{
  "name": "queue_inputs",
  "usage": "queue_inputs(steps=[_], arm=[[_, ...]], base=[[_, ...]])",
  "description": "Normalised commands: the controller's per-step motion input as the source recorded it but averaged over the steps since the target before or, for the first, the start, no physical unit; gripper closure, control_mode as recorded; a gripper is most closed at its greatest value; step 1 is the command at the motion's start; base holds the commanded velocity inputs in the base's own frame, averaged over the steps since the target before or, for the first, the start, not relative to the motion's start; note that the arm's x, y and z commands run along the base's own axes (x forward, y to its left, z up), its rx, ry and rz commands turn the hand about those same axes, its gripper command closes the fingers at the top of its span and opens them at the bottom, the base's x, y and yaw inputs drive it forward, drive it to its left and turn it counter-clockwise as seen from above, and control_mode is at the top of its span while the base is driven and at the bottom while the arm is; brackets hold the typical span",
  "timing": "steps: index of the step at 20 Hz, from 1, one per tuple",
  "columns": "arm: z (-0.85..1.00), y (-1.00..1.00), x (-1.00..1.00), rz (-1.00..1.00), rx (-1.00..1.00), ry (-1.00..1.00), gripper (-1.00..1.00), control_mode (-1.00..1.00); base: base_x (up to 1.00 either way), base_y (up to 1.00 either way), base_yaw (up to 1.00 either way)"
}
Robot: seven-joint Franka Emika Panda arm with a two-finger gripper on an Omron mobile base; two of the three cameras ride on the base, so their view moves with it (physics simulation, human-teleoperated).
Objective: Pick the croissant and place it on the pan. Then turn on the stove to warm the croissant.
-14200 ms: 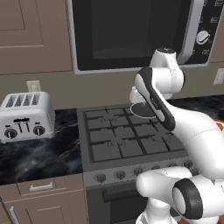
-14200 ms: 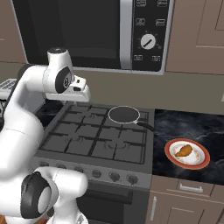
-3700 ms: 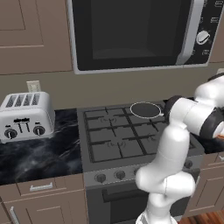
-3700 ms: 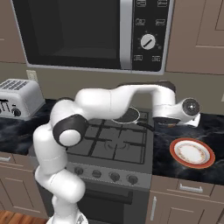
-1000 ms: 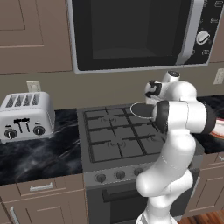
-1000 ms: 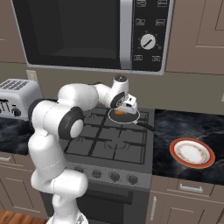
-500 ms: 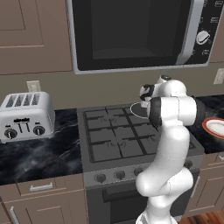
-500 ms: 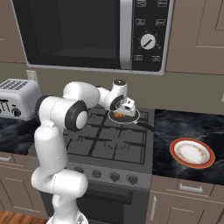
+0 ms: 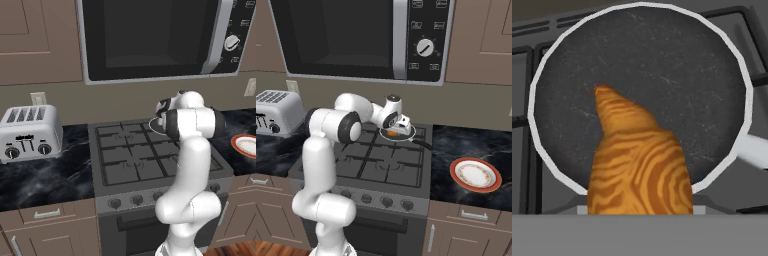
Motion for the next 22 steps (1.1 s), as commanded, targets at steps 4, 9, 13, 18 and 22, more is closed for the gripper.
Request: queue_inputs(steps=[4, 9, 13, 18, 22], arm=[[-0.23, 0.00, 0.33, 0.00, 0.00, 0.00, 1.00, -1.00], [-0.19, 0.00, 0.35, 0.00, 0.00, 0.00, 1.00, -1.00], [-0.18, 0.00, 0.32, 0.00, 0.00, 0.00, 1.00, -1.00], [-0.15, 0.00, 0.24, 0.00, 0.00, 0.00, -1.00, -1.00], [-0.06, 0.01, 0.09, 0.00, 0.00, 0.00, -1.00, -1.00]], base=[[0.00, 0.00, 0.00], [0.00, 0.00, 0.00], [0.00, 0.00, 0.00], [0.00, 0.00, 0.00], [0.00, 0.00, 0.00]])
